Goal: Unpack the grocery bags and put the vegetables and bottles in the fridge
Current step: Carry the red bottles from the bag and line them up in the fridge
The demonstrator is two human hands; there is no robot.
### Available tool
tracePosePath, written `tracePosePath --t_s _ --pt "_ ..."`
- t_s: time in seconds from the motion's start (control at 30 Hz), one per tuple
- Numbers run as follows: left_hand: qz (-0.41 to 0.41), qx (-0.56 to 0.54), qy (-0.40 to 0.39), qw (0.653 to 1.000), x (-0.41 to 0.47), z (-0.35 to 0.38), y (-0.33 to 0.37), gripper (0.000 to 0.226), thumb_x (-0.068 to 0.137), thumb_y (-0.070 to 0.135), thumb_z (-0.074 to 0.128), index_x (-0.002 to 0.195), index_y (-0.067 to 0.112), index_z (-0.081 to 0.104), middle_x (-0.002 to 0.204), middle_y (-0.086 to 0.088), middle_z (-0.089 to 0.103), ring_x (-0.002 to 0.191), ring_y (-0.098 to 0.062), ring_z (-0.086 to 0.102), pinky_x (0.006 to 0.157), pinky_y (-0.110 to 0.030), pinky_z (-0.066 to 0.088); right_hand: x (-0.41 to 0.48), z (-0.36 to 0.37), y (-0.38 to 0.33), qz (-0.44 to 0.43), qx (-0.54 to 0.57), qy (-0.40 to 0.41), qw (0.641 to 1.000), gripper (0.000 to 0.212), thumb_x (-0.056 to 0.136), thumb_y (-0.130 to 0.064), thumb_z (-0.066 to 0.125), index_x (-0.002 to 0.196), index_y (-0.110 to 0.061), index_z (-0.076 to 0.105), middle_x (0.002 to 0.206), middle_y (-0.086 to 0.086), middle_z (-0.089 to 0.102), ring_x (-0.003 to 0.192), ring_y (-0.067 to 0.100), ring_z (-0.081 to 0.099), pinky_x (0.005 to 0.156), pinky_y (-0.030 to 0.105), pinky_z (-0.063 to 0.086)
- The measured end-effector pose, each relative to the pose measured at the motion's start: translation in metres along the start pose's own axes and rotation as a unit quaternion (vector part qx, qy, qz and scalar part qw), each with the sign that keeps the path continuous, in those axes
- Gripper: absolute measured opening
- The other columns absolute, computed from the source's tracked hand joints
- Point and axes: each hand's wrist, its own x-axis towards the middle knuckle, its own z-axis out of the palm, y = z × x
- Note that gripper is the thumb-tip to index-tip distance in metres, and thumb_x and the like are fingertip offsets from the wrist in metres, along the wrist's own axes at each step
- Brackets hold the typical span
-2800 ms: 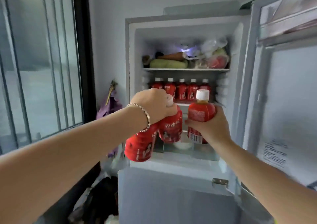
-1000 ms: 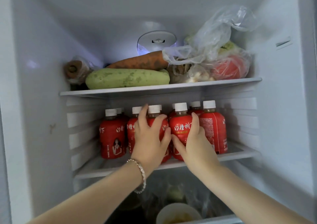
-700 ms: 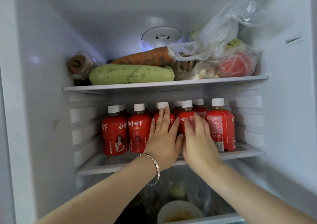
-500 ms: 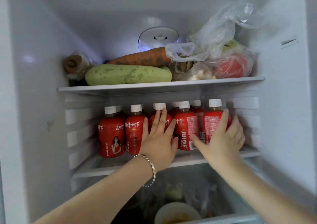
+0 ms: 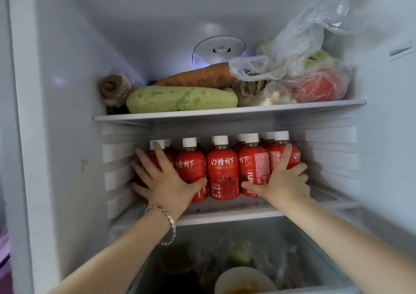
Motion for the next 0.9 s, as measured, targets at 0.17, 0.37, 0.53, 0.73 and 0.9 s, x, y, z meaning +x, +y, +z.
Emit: tracePosePath --t_s 0.17,0.37,0.53,0.73,0.9 --pt "-0.055 0.011 -0.057 0.997 0.007 0.001 -0.003 0.144 0.052 0.064 0.078 0.144 0.028 -0.025 0.152 -0.022 -0.013 0.139 -0.041 0.011 0.105 -0.057 0.029 0.003 0.005 -0.012 0.034 -0.043 -0.007 0.998 0.147 0.054 -0.083 0.061 0.134 -0.016 -0.042 0.148 0.035 -0.006 0.135 0.046 0.021 0.106 0.052 0.034" --pt "-0.026 0.071 -0.060 0.995 0.004 0.003 -0.004 0.135 0.060 0.072 0.067 0.141 0.024 -0.030 0.147 -0.026 -0.016 0.136 -0.044 0.012 0.104 -0.054 0.032 0.001 0.004 -0.015 0.017 -0.062 -0.012 0.998 0.141 0.058 -0.084 0.054 0.136 -0.015 -0.041 0.146 0.038 -0.017 0.140 0.050 0.002 0.108 0.057 0.025" --pt "-0.017 0.124 -0.065 0.990 0.003 0.008 -0.003 0.127 0.065 0.077 0.056 0.143 0.020 -0.026 0.145 -0.031 -0.017 0.135 -0.045 0.014 0.103 -0.051 0.034 -0.003 0.003 -0.018 0.025 -0.093 -0.036 0.995 0.133 0.062 -0.086 0.046 0.133 -0.020 -0.045 0.142 0.034 -0.033 0.140 0.049 -0.006 0.107 0.056 0.030" --pt "0.020 0.177 -0.125 0.976 -0.005 -0.013 -0.008 0.103 0.084 0.061 0.051 0.145 0.025 -0.024 0.145 -0.034 -0.022 0.135 -0.046 0.019 0.102 -0.047 0.037 -0.017 -0.007 -0.028 0.046 -0.162 -0.073 0.983 0.122 0.076 -0.073 0.051 0.137 -0.015 -0.038 0.143 0.040 -0.024 0.140 0.051 0.001 0.107 0.052 0.031" --pt "0.125 0.221 -0.185 0.949 -0.041 -0.060 -0.018 0.041 0.094 0.025 0.046 0.135 0.017 0.044 0.148 -0.014 0.019 0.130 -0.032 0.034 0.107 -0.040 0.036 -0.069 -0.027 -0.036 -0.156 -0.292 -0.086 0.940 0.041 0.091 -0.020 0.053 0.131 -0.009 0.051 0.129 0.017 0.051 0.116 0.032 0.050 0.094 0.039 0.043"
